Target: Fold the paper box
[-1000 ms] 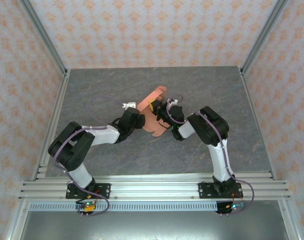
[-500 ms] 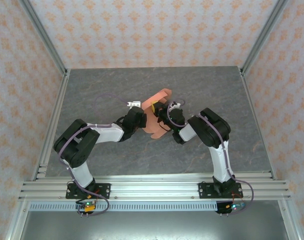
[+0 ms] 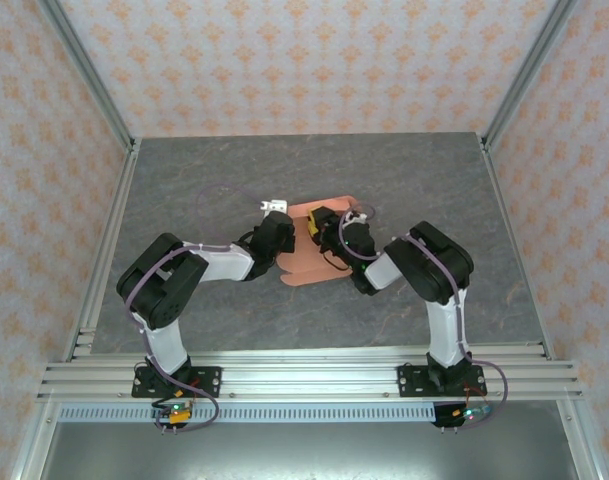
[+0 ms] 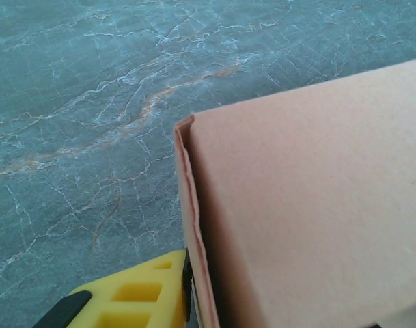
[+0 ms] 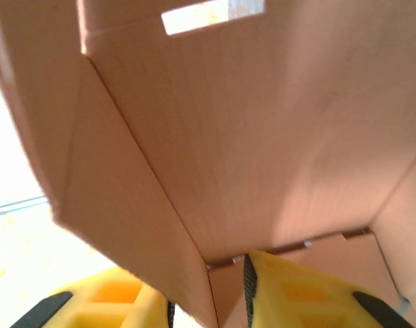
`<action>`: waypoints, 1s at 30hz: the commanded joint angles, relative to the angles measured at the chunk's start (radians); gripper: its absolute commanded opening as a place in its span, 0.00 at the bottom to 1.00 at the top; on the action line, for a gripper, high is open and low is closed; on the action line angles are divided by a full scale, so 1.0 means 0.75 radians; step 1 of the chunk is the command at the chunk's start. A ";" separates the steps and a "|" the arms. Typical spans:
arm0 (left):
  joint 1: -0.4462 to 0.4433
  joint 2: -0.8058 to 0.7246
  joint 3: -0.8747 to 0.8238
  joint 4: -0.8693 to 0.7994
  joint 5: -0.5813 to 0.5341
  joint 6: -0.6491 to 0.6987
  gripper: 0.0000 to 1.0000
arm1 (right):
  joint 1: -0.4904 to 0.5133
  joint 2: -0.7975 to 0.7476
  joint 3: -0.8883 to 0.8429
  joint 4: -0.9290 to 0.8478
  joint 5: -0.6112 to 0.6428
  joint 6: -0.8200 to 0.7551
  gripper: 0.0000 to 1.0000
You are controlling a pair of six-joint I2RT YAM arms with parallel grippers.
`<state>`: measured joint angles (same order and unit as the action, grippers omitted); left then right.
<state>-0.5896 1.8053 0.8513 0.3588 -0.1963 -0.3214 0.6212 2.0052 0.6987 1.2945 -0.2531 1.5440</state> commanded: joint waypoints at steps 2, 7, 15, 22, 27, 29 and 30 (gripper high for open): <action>-0.007 0.026 0.034 0.039 -0.047 0.090 0.21 | -0.008 -0.212 -0.099 -0.256 -0.151 0.019 0.36; -0.006 0.025 0.057 0.053 0.001 0.166 0.21 | -0.013 -0.536 -0.114 -0.866 -0.287 -0.144 0.42; 0.006 0.075 0.081 0.092 0.109 0.302 0.22 | -0.078 -0.978 -0.030 -1.711 -0.259 -0.550 0.48; 0.023 0.064 0.031 0.198 0.341 0.333 0.22 | -0.265 -0.956 0.404 -2.401 -0.259 -1.296 0.52; 0.025 0.090 0.035 0.212 0.433 0.345 0.23 | -0.301 -0.781 0.767 -2.713 0.012 -1.772 0.55; 0.025 0.094 0.030 0.232 0.456 0.346 0.23 | -0.319 -0.716 0.818 -2.701 -0.050 -1.876 0.56; 0.025 0.094 0.026 0.245 0.467 0.348 0.23 | -0.322 -0.678 0.845 -2.696 -0.107 -1.923 0.57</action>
<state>-0.5758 1.8626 0.8871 0.4862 0.1005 -0.0841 0.3920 1.4284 1.2995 -0.5758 -0.3462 0.3450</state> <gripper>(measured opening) 0.225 0.566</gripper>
